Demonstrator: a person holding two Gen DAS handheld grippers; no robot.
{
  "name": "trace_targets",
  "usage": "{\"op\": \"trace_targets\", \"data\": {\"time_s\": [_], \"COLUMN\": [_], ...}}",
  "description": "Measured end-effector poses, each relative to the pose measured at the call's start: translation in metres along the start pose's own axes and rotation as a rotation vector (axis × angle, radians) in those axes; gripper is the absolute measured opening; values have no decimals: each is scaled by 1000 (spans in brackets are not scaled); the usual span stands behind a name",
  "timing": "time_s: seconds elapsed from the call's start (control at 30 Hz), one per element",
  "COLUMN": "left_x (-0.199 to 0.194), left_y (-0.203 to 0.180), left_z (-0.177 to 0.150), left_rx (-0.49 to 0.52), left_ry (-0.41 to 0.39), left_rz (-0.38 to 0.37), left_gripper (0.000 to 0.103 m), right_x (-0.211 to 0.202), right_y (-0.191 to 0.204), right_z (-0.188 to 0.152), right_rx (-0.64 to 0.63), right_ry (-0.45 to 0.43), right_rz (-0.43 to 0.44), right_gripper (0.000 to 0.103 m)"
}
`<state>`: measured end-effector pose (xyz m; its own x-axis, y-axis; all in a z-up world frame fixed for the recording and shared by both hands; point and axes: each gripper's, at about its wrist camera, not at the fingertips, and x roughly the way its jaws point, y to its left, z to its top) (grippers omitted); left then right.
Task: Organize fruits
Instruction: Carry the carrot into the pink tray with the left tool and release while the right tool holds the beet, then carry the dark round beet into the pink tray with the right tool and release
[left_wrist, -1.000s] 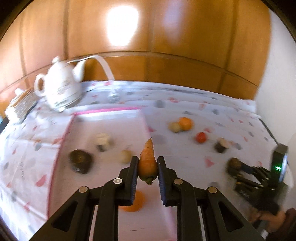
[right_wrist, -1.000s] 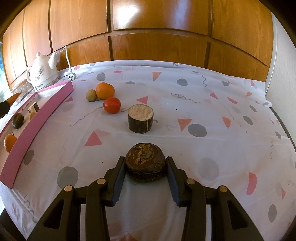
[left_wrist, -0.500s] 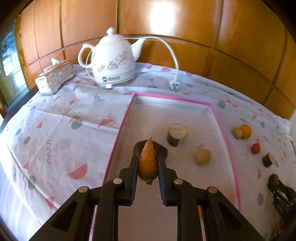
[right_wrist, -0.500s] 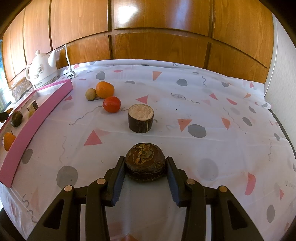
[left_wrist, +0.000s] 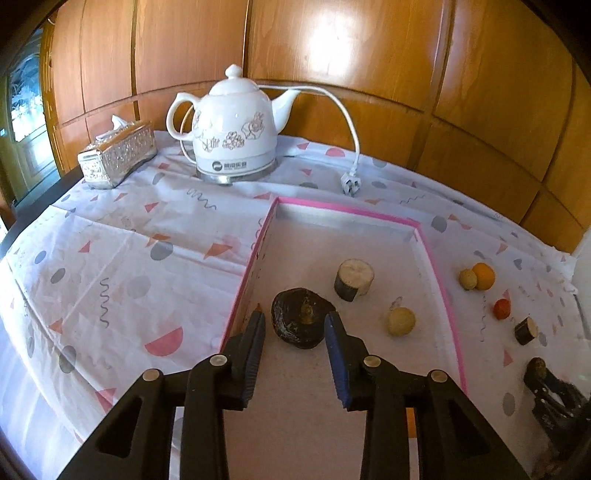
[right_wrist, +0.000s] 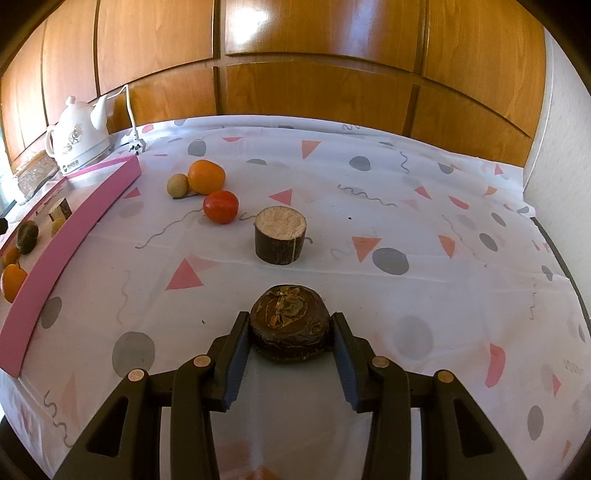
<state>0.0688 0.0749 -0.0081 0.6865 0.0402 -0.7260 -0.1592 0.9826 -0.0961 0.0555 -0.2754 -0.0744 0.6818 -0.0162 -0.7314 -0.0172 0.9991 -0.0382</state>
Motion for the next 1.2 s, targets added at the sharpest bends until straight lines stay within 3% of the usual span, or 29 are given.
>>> {"op": "trace_targets", "data": {"time_s": [0.2,0.47,0.93,1.2], "left_x": [-11,-20,-27,-27], "left_y": [-1,0,7,18], "left_z": [-2,-6,-9,-9], "left_rx": [7,11,-2,-28], "left_ry": [-15,-28,-39,-42], "left_rz": [-7,-14,-14,-2], "left_gripper": [35,39,39,41], "right_x": [-1,-17,-37,-14], "right_y": [0,27,138,197], "right_z": [3,17,66,83], "right_rx": [30,-12,-198,-259], "right_ry": [22,-2,-34,42], "right_rz": [-2,97,394,487], "right_gripper": [43,43,43,43]}}
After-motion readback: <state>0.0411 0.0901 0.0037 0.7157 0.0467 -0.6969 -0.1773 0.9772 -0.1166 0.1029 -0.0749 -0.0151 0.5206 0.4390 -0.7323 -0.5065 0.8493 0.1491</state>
